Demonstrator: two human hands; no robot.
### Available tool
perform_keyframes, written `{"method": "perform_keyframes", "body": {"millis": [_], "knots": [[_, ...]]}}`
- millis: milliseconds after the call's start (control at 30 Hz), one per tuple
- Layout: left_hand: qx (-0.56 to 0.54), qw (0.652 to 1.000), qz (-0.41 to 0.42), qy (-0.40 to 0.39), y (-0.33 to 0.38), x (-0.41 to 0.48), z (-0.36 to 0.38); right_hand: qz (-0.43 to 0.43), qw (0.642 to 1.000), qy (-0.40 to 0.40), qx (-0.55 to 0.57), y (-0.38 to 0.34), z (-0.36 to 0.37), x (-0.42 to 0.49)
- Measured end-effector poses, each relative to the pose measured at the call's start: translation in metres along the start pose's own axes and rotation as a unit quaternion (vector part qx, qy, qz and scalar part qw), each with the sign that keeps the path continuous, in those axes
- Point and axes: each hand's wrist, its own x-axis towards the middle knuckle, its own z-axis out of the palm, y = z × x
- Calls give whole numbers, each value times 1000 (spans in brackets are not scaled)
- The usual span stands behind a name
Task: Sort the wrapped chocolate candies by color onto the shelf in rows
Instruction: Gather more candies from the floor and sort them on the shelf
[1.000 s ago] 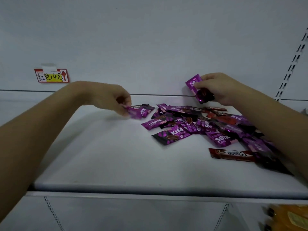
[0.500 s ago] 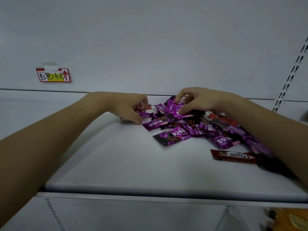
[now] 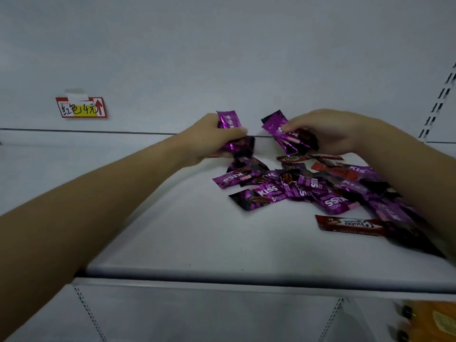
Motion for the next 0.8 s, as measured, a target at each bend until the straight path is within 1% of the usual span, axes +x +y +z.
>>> {"method": "perform_keyframes", "body": {"millis": [33,67,167,267,333,367,400,467,533,600,700,800], "knots": [[-6,1000,-15,-5,0,2,4,17,999,-31,-10,1,-2,-2],[17,999,-28,-12,-1,6,6,28,997,-63,-27,1,-4,-4],[153,984,-65,-57,-8,9,9,46,982,-152,-105,-2,-5,-13],[236,961,-117,-85,-2,10,14,27,968,-183,-168,-6,-2,-24],[316,935,-142,-77,7,14,19,23,957,-201,-208,-7,5,-33],[334,928,-148,-73,9,15,21,24,949,-207,-238,-6,10,-37],[321,931,-154,-74,10,18,20,21,939,-205,-275,-6,13,-39],[262,948,-164,-77,9,20,20,2,924,-185,-334,-6,18,-42],[203,962,-163,-80,6,23,19,-20,912,-178,-368,-7,20,-43],[130,976,-153,-82,8,21,14,-37,908,-178,-377,-7,22,-43],[11,992,-101,-73,12,18,2,-68,920,-145,-359,-6,21,-40],[-71,997,-38,-21,12,15,-18,-104,949,-97,-283,-2,13,-35]]}}
